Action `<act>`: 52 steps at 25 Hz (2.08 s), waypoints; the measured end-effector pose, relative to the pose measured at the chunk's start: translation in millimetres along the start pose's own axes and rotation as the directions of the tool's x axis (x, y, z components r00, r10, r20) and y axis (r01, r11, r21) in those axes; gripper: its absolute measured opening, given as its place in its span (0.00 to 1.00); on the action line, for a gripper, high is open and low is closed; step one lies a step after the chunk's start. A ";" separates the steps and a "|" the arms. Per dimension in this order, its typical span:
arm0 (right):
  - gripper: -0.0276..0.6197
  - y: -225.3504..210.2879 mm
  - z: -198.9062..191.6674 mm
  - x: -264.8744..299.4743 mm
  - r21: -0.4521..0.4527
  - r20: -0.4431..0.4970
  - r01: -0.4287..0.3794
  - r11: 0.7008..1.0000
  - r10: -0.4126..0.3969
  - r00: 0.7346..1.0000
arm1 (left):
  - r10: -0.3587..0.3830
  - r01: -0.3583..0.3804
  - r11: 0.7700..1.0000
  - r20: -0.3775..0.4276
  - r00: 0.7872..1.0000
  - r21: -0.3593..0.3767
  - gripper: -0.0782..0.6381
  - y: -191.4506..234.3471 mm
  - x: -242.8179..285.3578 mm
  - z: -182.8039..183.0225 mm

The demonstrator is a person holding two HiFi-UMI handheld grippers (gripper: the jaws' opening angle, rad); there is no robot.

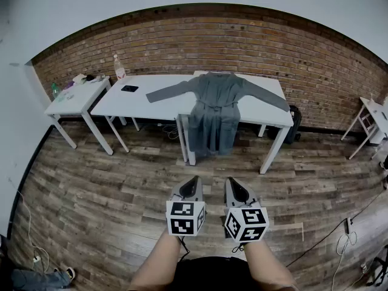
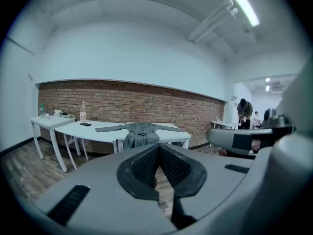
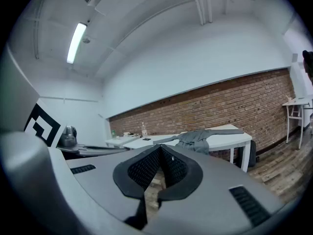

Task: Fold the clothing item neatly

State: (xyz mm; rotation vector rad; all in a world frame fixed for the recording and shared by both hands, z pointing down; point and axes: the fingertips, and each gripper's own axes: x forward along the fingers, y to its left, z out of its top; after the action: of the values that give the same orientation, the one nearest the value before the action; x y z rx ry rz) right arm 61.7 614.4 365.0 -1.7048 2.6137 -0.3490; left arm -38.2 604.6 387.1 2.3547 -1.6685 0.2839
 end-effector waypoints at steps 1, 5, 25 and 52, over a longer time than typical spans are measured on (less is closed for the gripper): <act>0.03 -5.6 1.0 -1.8 0.003 0.001 -0.001 1.000 0.001 1.000 | 0.003 -0.003 1.000 -0.001 1.000 -0.001 0.09 -4.5 2.0 -0.4; 0.03 -28.4 2.1 -9.9 0.020 -0.001 -0.006 1.000 0.006 1.000 | 0.012 -0.012 1.000 -0.005 1.000 0.006 0.09 -26.1 9.3 -0.5; 0.03 -117.8 -12.6 -35.2 0.053 -0.052 0.025 0.998 -0.022 0.998 | 0.044 -0.045 0.999 -0.035 0.998 -0.004 0.09 -78.1 42.9 -15.7; 0.03 -130.9 51.5 262.6 0.010 0.009 0.137 0.991 -0.137 0.991 | -0.019 0.019 1.000 0.026 0.999 -0.001 0.09 137.7 265.2 87.1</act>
State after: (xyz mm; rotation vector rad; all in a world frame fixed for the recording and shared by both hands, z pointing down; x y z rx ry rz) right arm 78.5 317.1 370.4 -1.8829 2.4904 -0.3521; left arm -79.4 296.1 393.7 2.3814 -1.6566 0.2500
